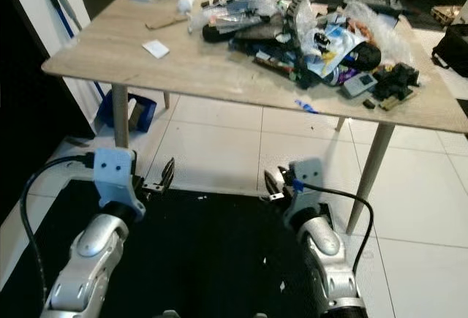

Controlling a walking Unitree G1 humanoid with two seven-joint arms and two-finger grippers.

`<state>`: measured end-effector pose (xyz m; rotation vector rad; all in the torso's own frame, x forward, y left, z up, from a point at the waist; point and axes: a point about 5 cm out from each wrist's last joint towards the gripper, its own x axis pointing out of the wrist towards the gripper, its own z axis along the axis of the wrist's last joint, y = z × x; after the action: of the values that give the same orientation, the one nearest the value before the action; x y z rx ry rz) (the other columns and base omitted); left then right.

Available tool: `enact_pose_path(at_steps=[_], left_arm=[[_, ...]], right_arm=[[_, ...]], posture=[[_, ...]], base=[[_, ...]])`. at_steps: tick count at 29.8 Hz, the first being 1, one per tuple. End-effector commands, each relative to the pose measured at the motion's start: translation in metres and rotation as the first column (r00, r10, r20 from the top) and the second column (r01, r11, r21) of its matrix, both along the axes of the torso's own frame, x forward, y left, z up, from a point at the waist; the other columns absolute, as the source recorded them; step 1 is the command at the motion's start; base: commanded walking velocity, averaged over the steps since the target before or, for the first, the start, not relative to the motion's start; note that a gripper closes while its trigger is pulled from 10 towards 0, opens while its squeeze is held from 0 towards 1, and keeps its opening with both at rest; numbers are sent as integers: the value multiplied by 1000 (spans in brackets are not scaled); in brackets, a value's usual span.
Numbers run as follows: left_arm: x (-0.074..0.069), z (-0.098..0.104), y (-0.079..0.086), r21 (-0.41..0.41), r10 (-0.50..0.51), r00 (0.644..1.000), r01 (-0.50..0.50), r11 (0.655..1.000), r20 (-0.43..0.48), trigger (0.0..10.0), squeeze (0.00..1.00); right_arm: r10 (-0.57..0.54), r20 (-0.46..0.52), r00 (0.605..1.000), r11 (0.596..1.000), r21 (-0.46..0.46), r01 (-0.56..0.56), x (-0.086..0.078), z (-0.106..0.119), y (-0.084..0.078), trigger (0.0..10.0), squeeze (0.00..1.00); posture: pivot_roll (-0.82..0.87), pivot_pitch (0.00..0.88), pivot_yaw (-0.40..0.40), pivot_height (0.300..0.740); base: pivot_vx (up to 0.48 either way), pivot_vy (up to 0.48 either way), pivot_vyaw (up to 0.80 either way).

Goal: Picking trash to rubbish bin

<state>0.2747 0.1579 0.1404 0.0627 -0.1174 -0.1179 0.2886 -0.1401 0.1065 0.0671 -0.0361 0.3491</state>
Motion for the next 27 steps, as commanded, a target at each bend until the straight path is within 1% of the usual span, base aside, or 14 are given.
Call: enact_pose_path(at_steps=[1,27], left_arm=[[-2,-5,4,12,11,1000,-11,1000,-21,10000,0],[0,-4,3,10,12,1000,-12,1000,-17,10000,0]], right_arm=[[6,-3,1000,1000,-5,-6,-1,-1,1,10000,0],[5,5,1000,1000,-6,-5,2,2,1,10000,0]], posture=[[19,156,-65,740],[15,151,-65,740]], base=[[270,0,406],[269,0,415]])
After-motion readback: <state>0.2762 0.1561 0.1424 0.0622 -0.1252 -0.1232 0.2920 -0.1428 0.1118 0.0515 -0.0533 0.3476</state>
